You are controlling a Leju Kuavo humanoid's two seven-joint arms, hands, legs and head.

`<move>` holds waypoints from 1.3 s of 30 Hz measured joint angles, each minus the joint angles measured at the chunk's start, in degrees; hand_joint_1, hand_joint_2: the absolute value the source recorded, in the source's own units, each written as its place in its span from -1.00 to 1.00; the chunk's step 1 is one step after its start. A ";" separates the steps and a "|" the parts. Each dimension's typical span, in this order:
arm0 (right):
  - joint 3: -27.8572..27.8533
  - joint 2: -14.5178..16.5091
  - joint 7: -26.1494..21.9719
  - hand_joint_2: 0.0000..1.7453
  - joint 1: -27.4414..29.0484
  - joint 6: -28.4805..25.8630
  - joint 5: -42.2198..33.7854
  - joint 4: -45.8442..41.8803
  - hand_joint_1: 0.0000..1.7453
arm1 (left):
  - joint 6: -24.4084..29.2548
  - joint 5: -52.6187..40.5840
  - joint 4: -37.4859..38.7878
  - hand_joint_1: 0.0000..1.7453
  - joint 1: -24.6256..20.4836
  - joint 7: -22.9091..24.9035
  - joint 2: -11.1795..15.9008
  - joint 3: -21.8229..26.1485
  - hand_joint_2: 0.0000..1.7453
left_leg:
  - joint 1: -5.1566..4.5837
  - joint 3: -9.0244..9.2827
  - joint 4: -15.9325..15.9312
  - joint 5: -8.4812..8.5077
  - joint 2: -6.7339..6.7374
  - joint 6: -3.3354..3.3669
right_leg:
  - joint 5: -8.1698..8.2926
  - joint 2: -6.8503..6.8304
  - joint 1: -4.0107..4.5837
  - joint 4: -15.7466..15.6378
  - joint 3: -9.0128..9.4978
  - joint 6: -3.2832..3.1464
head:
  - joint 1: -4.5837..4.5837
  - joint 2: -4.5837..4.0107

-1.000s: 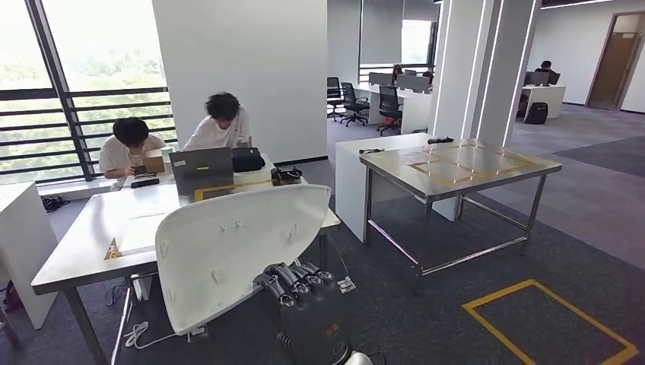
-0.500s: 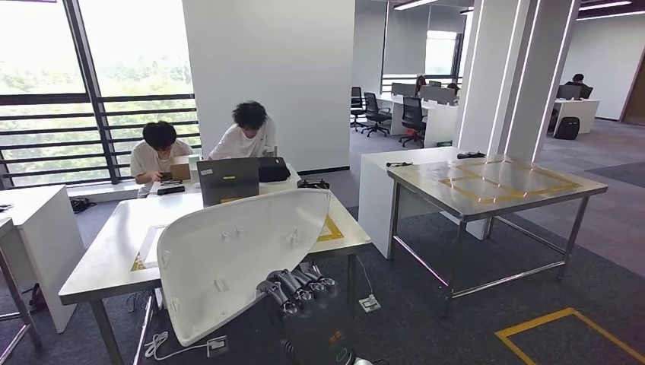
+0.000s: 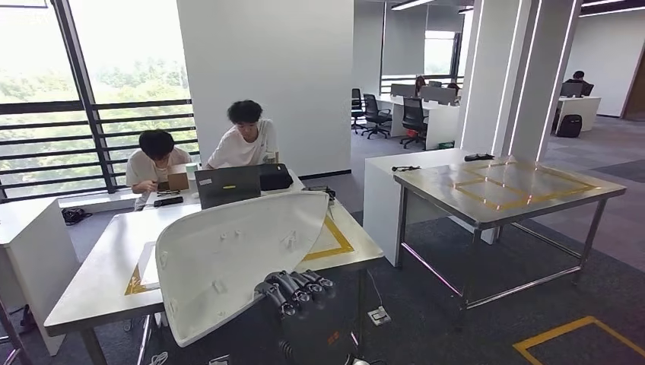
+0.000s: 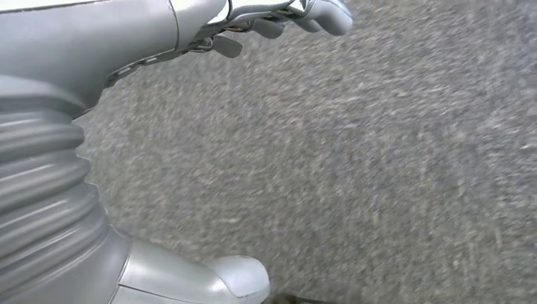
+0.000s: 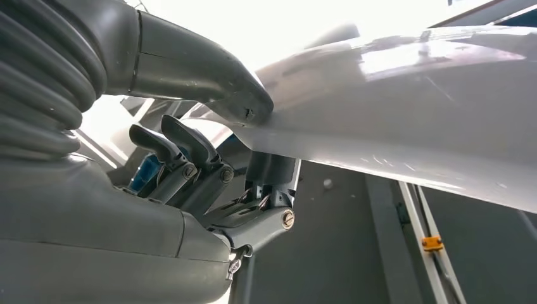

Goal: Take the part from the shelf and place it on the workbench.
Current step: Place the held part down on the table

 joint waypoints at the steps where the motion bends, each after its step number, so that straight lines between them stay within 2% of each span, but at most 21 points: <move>1: 0.01 0.01 0.00 1.00 -0.04 0.01 -0.01 0.00 0.94 | -0.01 -0.01 0.01 -1.00 -0.01 0.03 -0.01 0.03 1.00 | 0.01 0.13 -0.89 1.40 0.16 0.46 | -0.25 -0.01 0.06 -0.10 0.51 0.59 | -0.07 -0.01; 4: -0.02 0.02 0.01 1.00 -0.22 -0.01 -0.07 -0.02 0.94 | -0.03 -0.03 -0.05 -1.00 -0.13 0.02 0.03 0.11 1.00 | 0.04 1.78 -1.34 0.43 -0.43 2.20 | 1.47 -0.18 -0.01 2.65 -0.03 1.67 | 0.34 0.01; 6: -0.03 0.00 -0.02 1.00 -0.26 -0.02 -0.07 -0.01 0.94 | -0.02 -0.04 -0.06 -1.00 -0.17 0.00 0.03 0.13 1.00 | -0.09 3.28 -1.66 -0.63 -0.78 3.09 | 1.64 -0.28 0.00 9.18 -4.10 1.78 | 0.69 0.02; 9: -0.03 -0.08 0.00 1.00 0.02 0.01 -0.07 0.07 0.94 | -0.02 -0.07 -0.08 -1.00 -0.20 0.00 0.05 0.14 1.00 | -0.64 5.57 -1.76 -2.66 -1.22 3.76 | -3.84 -0.28 0.55 16.76 -11.52 1.61 | 0.90 0.02; 10: -0.03 -0.13 0.02 1.00 0.15 0.02 -0.07 0.10 0.94 | -0.02 -0.08 -0.09 -1.00 -0.20 0.01 0.05 0.14 1.00 | -0.89 6.52 -1.76 -3.43 -1.38 3.89 | -5.16 -0.27 0.81 16.55 -12.89 1.32 | 0.92 0.01; 11: -0.03 -0.19 0.02 1.00 0.24 0.02 -0.07 0.11 0.94 | -0.03 -0.09 -0.09 -1.00 -0.19 0.03 0.05 0.15 1.00 | -1.16 7.57 -1.76 -4.24 -1.51 3.96 | -5.00 -0.27 1.11 14.84 -13.56 0.86 | 0.97 0.01; 12: -0.03 -0.24 0.03 1.00 0.30 0.02 -0.07 0.11 0.94 | -0.04 -0.09 -0.09 -1.00 -0.19 0.07 0.04 0.16 1.00 | -1.44 8.66 -1.77 -5.06 -1.60 4.02 | -2.94 -0.27 1.51 11.86 -13.64 0.16 | 0.98 0.01; 14: -0.02 -0.39 0.03 1.00 0.39 0.02 -0.07 0.14 0.94 | -0.10 -0.11 -0.03 -1.00 -0.18 0.18 -0.13 0.17 1.00 | -1.91 10.47 -1.74 -6.66 -1.81 3.99 | 4.16 -0.09 2.51 5.01 -13.06 -1.36 | 0.95 0.01; 15: -0.02 -0.46 0.03 1.00 0.45 0.03 -0.07 0.14 0.94 | -0.14 -0.11 -0.01 -1.00 -0.24 0.26 -0.18 0.17 1.00 | -2.09 11.11 -1.76 -7.56 -1.88 3.89 | 6.57 0.20 2.89 2.84 -12.64 -1.87 | 0.87 0.01; 16: -0.06 -0.54 0.04 1.00 0.49 0.03 -0.07 0.14 0.94 | -0.18 -0.12 0.00 -1.00 -0.29 0.32 -0.23 0.18 1.00 | -2.20 11.93 -1.55 -8.16 -1.99 3.73 | 7.68 0.50 3.11 1.64 -12.24 -2.09 | 0.80 0.00; 19: -0.17 -0.54 0.05 1.00 0.20 -0.01 -0.09 0.05 0.94 | -0.22 -0.12 -0.09 -1.00 -0.54 0.32 0.01 0.20 1.00 | -2.36 13.31 0.28 -8.77 -1.97 2.85 | 7.63 0.69 2.84 0.83 -9.78 -2.45 | 0.63 0.01; 21: -0.16 -0.48 0.06 1.00 0.05 0.02 -0.09 0.01 0.94 | -0.22 -0.12 -0.11 -1.00 -0.70 0.27 0.07 0.20 1.00 | -2.22 11.01 4.79 -9.75 -1.74 2.27 | 7.52 0.41 2.54 0.75 -8.09 -2.95 | 0.44 0.01; 23: -0.16 -0.49 0.27 1.00 0.13 0.22 -0.40 0.01 0.94 | -0.22 -0.13 -0.10 -1.00 -0.70 0.26 0.08 0.20 1.00 | -1.86 6.29 11.34 -12.38 -1.60 1.82 | 6.44 0.38 2.49 0.77 -7.14 -3.13 | 0.33 0.01; 25: -0.23 -0.49 0.56 1.00 0.29 1.15 -1.76 0.03 0.94 | -0.22 -0.21 -0.10 -1.00 -0.53 0.34 0.18 0.21 1.00 | -1.56 2.38 14.29 -14.24 -1.55 1.46 | 5.28 0.52 2.37 0.79 -6.05 -2.98 | 0.30 0.02; 27: -0.44 -0.48 0.60 1.00 0.35 2.66 -4.03 0.06 0.94 | -0.22 -0.34 -0.10 -1.00 -0.43 0.44 0.26 0.22 1.00 | -1.39 1.71 10.44 -11.55 -1.49 1.19 | 4.00 0.60 2.11 0.80 -4.50 -2.68 | 0.31 0.02; 29: -0.77 -0.43 0.33 1.00 0.34 3.89 -5.96 0.14 0.94 | -0.23 -0.42 -0.07 -1.00 -0.29 0.48 0.28 0.21 1.00 | -1.31 2.71 3.29 -5.42 -1.20 1.08 | 2.64 0.59 1.90 0.80 -3.09 -2.13 | 0.24 0.01; 31: -1.04 -0.35 0.04 1.00 0.23 4.47 -6.92 0.22 0.94 | -0.24 -0.44 -0.04 -1.00 -0.20 0.49 0.28 0.20 1.00 | -1.44 3.40 -0.38 -2.28 -0.92 1.74 | 1.72 0.62 1.90 0.62 -2.17 -1.33 | 0.23 0.01; 33: -1.26 -0.31 -0.04 1.00 0.10 4.54 -7.23 0.25 0.94 | -0.25 -0.45 -0.03 -1.00 -0.22 0.49 0.25 0.21 1.00 | -1.47 4.16 -0.66 -2.59 -0.98 2.74 | 1.69 0.65 2.04 0.75 -1.61 -0.57 | 0.30 0.02; 35: -1.41 -0.31 -0.04 1.00 -0.04 4.50 -7.34 0.27 0.94 | -0.25 -0.46 -0.03 -1.00 -0.19 0.48 0.19 0.23 1.00 | -1.25 5.44 -1.06 -2.85 -1.14 3.54 | 2.18 0.41 2.06 3.56 -2.73 0.02 | 0.46 0.01; 37: -1.44 -0.31 -0.07 1.00 -0.20 4.56 -7.48 0.30 0.94 | -0.25 -0.47 -0.04 -1.00 -0.21 0.48 0.19 0.23 1.00 | -1.15 6.62 -1.48 -3.53 -1.20 4.07 | 1.37 0.10 1.90 10.06 -6.98 0.55 | 0.68 0.00; 39: -1.45 -0.32 -0.13 1.00 -0.17 4.83 -7.90 0.48 0.94 | -0.25 -0.48 -0.05 -1.00 -0.20 0.47 0.25 0.23 1.00 | -1.16 7.54 -1.67 -4.40 -1.19 4.21 | -1.38 -0.02 1.79 16.10 -12.32 0.94 | 0.80 0.02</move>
